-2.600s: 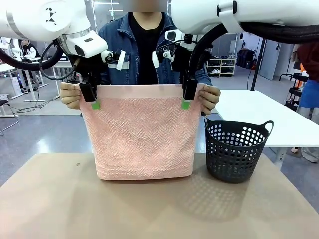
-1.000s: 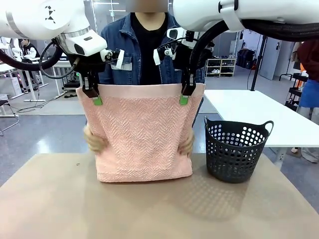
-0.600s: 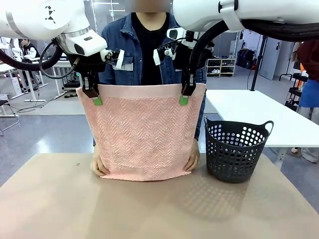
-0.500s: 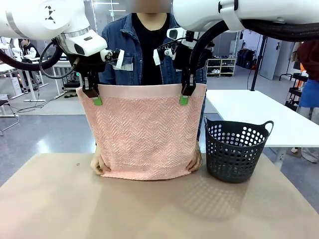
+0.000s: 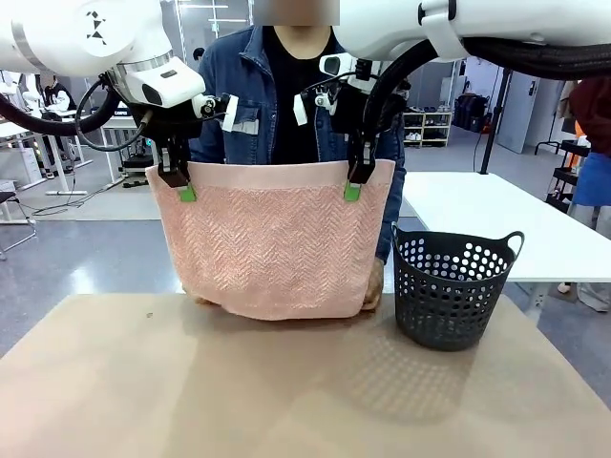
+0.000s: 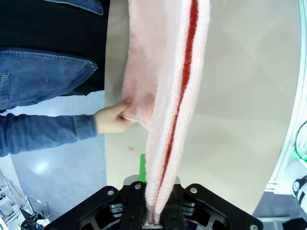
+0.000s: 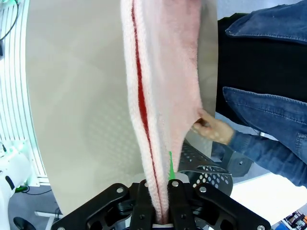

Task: Fold the towel.
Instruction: Release the end of the 100 cm Hotel Towel you were holding.

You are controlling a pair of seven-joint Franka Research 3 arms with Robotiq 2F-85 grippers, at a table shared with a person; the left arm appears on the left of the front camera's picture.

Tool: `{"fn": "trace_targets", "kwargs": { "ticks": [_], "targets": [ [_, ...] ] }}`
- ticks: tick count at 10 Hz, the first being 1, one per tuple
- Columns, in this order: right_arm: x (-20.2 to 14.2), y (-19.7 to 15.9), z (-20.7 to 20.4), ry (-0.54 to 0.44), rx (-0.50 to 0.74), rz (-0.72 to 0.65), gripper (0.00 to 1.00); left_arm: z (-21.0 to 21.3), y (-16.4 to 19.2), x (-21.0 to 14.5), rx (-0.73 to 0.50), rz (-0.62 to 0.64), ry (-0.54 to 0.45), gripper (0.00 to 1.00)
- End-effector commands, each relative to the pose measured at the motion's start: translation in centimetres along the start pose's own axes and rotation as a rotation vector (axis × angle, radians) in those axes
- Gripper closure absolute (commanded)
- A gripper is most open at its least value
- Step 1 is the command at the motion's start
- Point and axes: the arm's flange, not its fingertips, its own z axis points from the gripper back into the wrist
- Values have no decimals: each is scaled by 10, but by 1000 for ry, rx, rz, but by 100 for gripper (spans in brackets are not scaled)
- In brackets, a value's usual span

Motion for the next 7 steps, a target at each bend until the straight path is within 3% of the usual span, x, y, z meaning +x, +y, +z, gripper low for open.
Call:
{"fn": "trace_targets", "kwargs": {
  "ticks": [1, 7],
  "targets": [
    [-1, 0, 1, 12, -5, 8, 100, 2, 0, -1, 3, -4, 1, 100],
    [-1, 0, 1, 12, -5, 8, 100, 2, 0, -1, 3, -4, 1, 100]
  ]
}}
